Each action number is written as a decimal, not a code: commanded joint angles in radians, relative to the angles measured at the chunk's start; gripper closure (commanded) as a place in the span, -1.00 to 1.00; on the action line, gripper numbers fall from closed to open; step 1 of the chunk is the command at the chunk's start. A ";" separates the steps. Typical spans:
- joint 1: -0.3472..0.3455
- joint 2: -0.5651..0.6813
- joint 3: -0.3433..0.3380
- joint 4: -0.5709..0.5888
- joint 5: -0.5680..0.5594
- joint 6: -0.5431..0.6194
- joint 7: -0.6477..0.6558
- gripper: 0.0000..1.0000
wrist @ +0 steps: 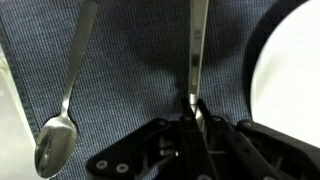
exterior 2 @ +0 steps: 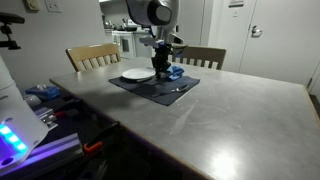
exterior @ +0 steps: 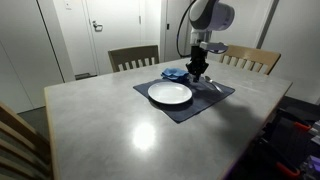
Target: Put the fork on the plate on the blue mat
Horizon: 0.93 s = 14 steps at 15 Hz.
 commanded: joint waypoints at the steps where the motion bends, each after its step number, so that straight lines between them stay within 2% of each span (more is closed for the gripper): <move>1: -0.027 0.007 0.004 -0.001 0.080 -0.005 0.043 0.96; 3: -0.029 0.017 0.003 0.001 0.087 0.024 0.024 0.96; 14: -0.072 0.113 -0.014 0.055 0.118 0.020 0.033 0.96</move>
